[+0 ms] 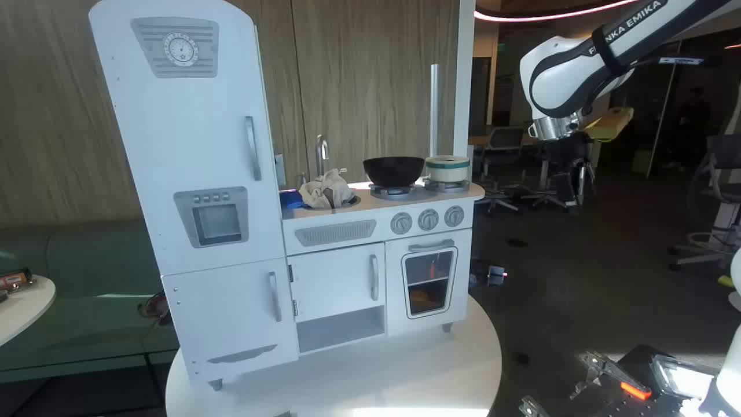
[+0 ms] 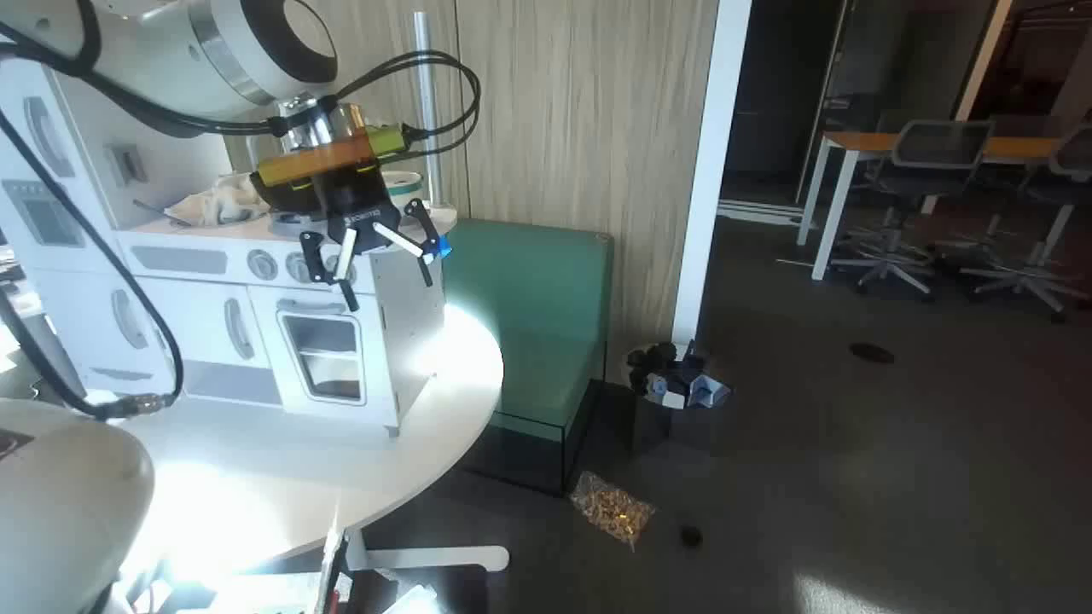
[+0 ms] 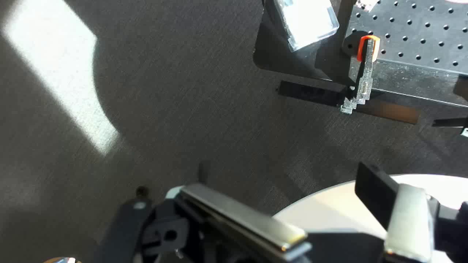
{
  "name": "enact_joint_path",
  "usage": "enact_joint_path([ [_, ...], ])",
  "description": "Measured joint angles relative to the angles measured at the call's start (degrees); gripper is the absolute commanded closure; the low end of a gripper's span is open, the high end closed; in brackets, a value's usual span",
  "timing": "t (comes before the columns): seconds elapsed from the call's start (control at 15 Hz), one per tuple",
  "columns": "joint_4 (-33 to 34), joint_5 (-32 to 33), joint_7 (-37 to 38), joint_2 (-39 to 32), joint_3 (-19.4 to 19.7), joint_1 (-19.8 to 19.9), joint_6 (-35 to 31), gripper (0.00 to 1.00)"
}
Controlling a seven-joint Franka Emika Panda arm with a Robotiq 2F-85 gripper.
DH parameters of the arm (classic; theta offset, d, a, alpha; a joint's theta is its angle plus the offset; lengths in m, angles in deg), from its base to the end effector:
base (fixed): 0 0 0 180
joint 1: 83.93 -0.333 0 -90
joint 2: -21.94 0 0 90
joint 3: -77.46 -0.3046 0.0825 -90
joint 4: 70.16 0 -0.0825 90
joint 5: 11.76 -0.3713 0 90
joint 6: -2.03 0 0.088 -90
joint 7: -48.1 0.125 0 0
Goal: Pour the contents of the white bowl into the pot then stir inside the pot
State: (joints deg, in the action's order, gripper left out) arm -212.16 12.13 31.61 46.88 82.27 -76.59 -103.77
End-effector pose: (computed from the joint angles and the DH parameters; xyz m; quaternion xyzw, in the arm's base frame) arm 0.3639 -0.1182 0.4142 0.9727 0.1182 -0.1351 0.1469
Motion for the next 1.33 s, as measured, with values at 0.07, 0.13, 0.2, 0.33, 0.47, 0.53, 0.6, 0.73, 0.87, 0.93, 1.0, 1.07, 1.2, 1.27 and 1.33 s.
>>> enact_joint_path([
  [0.07,0.1,0.0,0.0,0.0,0.0,0.0,0.0,0.00],
  [0.13,0.3,0.0,0.0,0.0,0.0,0.0,0.0,0.00],
  [0.2,0.5,0.0,0.0,0.0,0.0,0.0,0.0,0.00],
  [0.33,0.6,0.0,0.0,0.0,0.0,0.0,0.0,0.00],
  [0.47,0.6,0.0,0.0,0.0,0.0,0.0,0.0,0.00],
  [0.53,0.6,0.0,0.0,0.0,0.0,0.0,0.0,0.00],
  [0.6,0.6,0.0,0.0,0.0,0.0,0.0,0.0,0.00],
  [0.73,0.4,-0.9,0.0,-0.2,0.4,-0.2,-0.9,0.00],
  [0.87,0.7,-4.0,0.1,-1.4,1.6,-0.9,-5.6,0.00],
  [0.93,1.3,-5.9,0.6,-2.6,2.0,-1.1,-8.5,0.00],
  [1.0,2.4,-8.4,0.8,-4.1,2.3,-1.4,-11.2,0.00],
  [1.07,3.9,-10.0,1.5,-5.7,2.3,-1.8,-13.6,0.00],
  [1.2,7.6,-11.8,4.7,-8.7,1.6,-2.5,-17.4,0.00],
  [1.27,9.8,-11.8,7.3,-9.9,0.7,-2.7,-18.4,0.00],
  [1.33,11.9,-11.4,10.1,-10.8,-0.3,-2.8,-19.2,0.00],
])
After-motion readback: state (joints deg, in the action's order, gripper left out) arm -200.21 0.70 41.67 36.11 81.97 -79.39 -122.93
